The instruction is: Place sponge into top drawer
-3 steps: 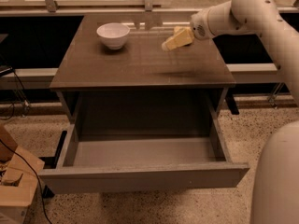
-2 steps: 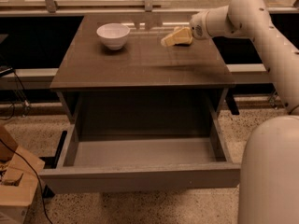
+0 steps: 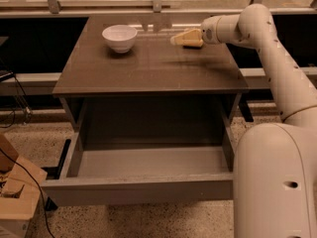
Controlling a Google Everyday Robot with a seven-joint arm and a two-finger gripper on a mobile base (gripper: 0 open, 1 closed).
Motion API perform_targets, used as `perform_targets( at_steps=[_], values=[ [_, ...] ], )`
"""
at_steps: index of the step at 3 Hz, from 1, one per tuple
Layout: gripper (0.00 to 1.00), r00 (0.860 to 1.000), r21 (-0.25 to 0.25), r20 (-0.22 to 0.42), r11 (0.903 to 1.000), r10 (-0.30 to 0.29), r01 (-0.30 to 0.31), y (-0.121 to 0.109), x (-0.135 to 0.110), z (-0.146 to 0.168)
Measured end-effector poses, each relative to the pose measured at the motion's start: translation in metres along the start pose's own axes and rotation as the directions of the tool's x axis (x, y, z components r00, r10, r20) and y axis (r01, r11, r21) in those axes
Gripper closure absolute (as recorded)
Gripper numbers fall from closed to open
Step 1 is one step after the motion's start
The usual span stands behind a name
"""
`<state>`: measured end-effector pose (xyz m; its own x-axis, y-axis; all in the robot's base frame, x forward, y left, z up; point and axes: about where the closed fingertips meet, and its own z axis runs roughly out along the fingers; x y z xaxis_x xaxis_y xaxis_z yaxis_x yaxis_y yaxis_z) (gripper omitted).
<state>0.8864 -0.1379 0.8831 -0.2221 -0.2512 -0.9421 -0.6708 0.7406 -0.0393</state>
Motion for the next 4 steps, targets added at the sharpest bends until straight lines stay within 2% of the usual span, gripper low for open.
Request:
perform_targets(
  at_steps=[2, 3, 4],
  values=[
    [0.00, 0.995, 0.031, -0.010, 0.9950, 0.095, -0.094, -0.024, 0.027, 0.009],
    [0.19, 0.992, 0.043, -0.033, 0.9917, 0.123, -0.121, -0.030, 0.037, 0.009],
    [0.49, 0.989, 0.062, -0.053, 0.9889, 0.139, -0.135, -0.034, 0.043, 0.009]
  ],
)
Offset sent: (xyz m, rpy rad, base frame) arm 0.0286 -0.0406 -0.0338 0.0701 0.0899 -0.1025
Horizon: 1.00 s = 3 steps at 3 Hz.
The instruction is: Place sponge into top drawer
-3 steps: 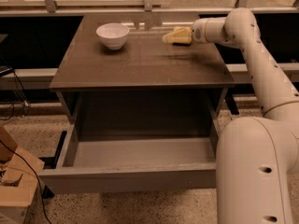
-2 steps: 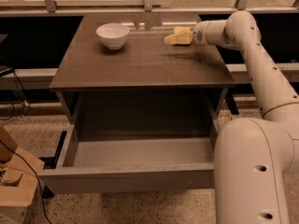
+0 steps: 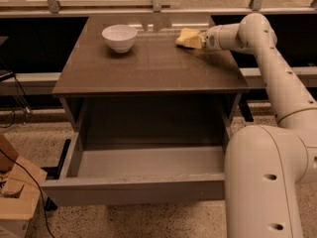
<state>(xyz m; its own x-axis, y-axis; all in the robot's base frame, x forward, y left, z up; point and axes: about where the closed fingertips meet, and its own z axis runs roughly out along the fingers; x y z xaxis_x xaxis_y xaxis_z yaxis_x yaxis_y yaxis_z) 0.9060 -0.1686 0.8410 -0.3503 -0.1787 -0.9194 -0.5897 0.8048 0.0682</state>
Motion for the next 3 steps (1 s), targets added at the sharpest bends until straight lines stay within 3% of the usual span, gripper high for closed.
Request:
perform_targets(
  at_steps=[1, 2, 3],
  values=[
    [0.74, 1.000, 0.005, -0.007, 0.9999, -0.009, 0.009, 0.001, -0.002, -0.001],
    [0.95, 0.999, -0.006, -0.006, 0.9987, -0.051, 0.051, 0.017, -0.015, 0.000],
    [1.00, 0.993, -0.070, 0.013, 0.9906, -0.117, 0.118, 0.052, -0.039, -0.007]
  ],
)
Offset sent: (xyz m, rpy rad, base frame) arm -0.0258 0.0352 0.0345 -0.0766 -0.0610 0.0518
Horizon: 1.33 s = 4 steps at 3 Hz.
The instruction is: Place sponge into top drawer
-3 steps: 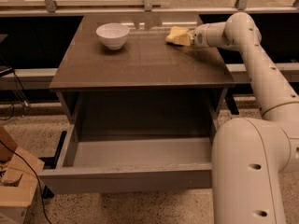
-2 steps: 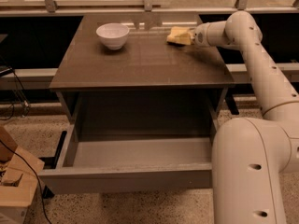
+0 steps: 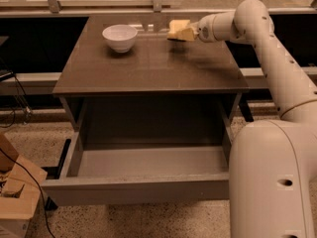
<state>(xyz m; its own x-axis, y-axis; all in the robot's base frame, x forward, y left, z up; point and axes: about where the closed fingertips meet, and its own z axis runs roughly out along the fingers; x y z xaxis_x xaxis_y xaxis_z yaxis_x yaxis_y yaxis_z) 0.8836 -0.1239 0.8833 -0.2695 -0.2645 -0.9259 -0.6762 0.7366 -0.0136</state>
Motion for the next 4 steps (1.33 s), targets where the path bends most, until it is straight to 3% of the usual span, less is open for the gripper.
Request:
perform_targets(
  at_steps=[1, 2, 3, 4],
  values=[
    [1.00, 0.992, -0.142, 0.045, 0.9826, -0.114, 0.119, 0.050, -0.036, -0.029],
    [1.00, 0.965, -0.233, 0.141, 0.9402, -0.220, 0.248, 0.098, -0.076, -0.092],
    [1.00, 0.932, -0.216, 0.271, 0.9281, -0.242, 0.303, 0.151, -0.104, -0.193],
    [1.00, 0.933, -0.217, 0.268, 0.9285, -0.240, 0.301, 0.150, -0.102, -0.192]
  ],
)
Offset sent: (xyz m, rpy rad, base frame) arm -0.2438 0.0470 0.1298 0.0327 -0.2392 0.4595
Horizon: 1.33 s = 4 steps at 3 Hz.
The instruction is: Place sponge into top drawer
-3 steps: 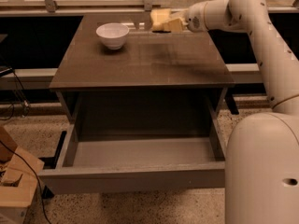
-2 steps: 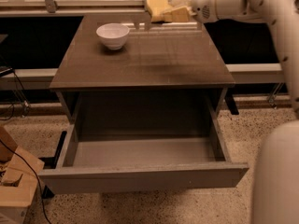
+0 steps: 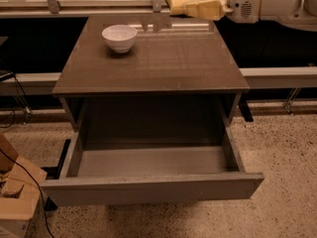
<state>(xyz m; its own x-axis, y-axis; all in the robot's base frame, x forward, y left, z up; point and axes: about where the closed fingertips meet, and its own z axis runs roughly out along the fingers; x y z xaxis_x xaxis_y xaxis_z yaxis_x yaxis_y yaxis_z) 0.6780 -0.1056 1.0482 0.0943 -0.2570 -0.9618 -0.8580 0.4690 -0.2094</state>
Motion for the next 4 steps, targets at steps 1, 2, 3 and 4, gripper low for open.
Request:
perform_targets(
  at_steps=[1, 2, 3, 4],
  values=[
    [1.00, 1.000, -0.025, -0.023, 0.9996, 0.015, -0.015, -0.001, 0.007, 0.012],
    [1.00, 0.993, -0.099, -0.091, 0.9915, 0.075, -0.084, 0.023, 0.031, 0.017],
    [1.00, 0.974, -0.207, -0.161, 0.9597, 0.158, -0.190, 0.085, 0.050, -0.016],
    [1.00, 0.963, -0.287, -0.185, 0.9260, 0.198, -0.246, 0.124, 0.054, -0.048]
  ],
)
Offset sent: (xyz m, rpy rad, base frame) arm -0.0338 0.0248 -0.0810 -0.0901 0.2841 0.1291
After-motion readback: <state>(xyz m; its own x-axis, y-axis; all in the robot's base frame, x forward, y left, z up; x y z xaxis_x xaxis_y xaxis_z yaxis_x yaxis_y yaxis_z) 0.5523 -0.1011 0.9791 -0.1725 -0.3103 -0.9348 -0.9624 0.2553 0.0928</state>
